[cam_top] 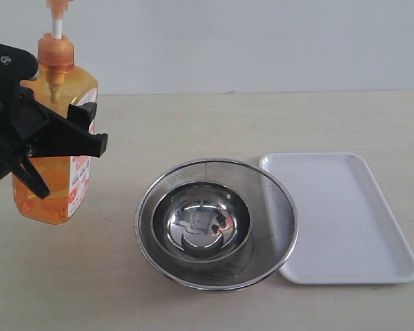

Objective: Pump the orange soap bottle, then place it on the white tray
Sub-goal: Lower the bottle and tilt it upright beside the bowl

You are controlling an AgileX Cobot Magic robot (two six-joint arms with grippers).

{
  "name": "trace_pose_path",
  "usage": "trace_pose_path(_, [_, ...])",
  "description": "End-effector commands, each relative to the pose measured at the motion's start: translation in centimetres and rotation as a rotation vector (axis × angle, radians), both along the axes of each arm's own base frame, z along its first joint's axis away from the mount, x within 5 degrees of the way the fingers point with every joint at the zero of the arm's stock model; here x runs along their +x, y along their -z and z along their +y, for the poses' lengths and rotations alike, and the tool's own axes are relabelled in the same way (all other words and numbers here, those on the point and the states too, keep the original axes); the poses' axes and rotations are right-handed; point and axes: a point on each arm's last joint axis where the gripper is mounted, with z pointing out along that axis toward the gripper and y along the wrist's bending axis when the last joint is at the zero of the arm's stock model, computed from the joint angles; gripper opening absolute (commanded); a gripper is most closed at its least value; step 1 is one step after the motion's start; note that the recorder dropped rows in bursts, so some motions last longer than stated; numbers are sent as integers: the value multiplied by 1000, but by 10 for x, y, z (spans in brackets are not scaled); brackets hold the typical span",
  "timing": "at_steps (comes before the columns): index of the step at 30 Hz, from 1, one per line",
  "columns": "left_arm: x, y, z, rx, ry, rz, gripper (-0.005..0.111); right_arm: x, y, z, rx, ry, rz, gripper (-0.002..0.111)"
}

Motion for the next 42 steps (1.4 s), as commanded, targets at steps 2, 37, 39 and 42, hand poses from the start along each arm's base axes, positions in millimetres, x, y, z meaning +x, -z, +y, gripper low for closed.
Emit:
trace_pose_path(2, [0,-14,2,31,-7,-99,5,0,-1,0,-4,5,-15,0])
trace_pose_path(37, [-12,33,-55,87,-209,-150,5,0,-1,0,-4,5,-15,0])
trace_pose_path(39, [-9,34,-58,83,-214,-148,5,0,-1,0,-4,5,-15,0])
trace_pose_path(42, [-8,36,-59,84,-223,-140,5,0,-1,0,-4,5,-15,0])
